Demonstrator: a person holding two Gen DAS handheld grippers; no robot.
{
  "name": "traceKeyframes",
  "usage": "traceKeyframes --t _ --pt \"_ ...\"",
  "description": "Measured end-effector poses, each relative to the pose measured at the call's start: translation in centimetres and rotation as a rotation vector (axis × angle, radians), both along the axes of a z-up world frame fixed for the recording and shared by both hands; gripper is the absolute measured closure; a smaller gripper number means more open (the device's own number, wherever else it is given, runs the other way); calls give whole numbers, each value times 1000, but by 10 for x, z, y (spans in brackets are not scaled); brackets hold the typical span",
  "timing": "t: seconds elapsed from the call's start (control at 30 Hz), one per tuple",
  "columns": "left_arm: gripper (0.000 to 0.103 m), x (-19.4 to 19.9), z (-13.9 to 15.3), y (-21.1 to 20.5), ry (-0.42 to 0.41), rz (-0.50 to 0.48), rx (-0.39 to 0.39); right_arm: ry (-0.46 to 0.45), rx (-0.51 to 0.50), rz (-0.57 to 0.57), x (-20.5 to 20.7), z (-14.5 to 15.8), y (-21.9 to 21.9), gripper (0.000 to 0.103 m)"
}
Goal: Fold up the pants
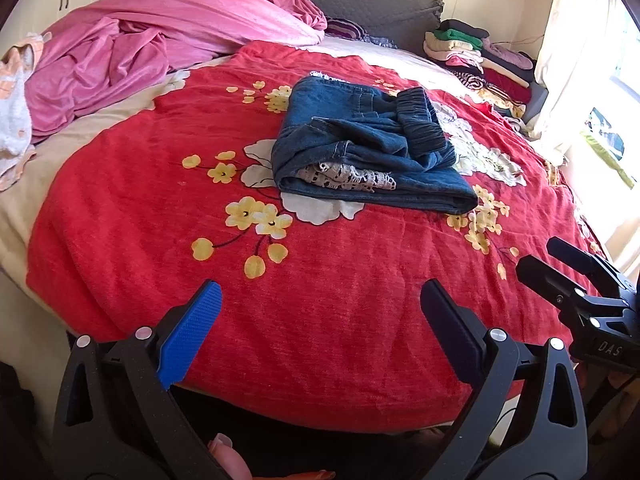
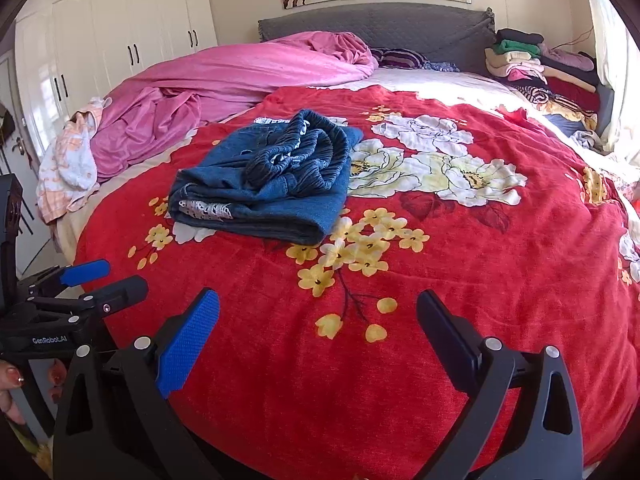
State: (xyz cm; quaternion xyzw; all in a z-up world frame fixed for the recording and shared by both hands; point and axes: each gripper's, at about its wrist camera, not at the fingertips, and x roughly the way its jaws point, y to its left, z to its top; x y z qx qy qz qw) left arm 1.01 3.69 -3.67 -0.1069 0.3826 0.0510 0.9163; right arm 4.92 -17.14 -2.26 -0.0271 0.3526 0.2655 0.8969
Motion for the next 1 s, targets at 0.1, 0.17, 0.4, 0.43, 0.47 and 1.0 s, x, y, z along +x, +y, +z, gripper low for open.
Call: traceKeyframes --t 0.1,0.17,0.4,0.43,0.47,1.0 --pt "10 0 1 -2 -3 -7 0 1 -8 -7 1 -1 -1 5" --pt "10 0 1 -3 0 -8 4 -4 -18 -9 2 -1 -1 5" --pt "10 2 1 -7 10 -17 23 9 -57 -26 6 -8 -2 5" --pt "10 2 1 -6 14 -15 21 11 -60 -31 8 -9 -3 5" --pt "10 3 0 -4 21 -14 11 13 -64 -38 9 -10 -5 5" --pt "10 148 28 221 125 409 42 143 -150 -586 205 -7 -227 5"
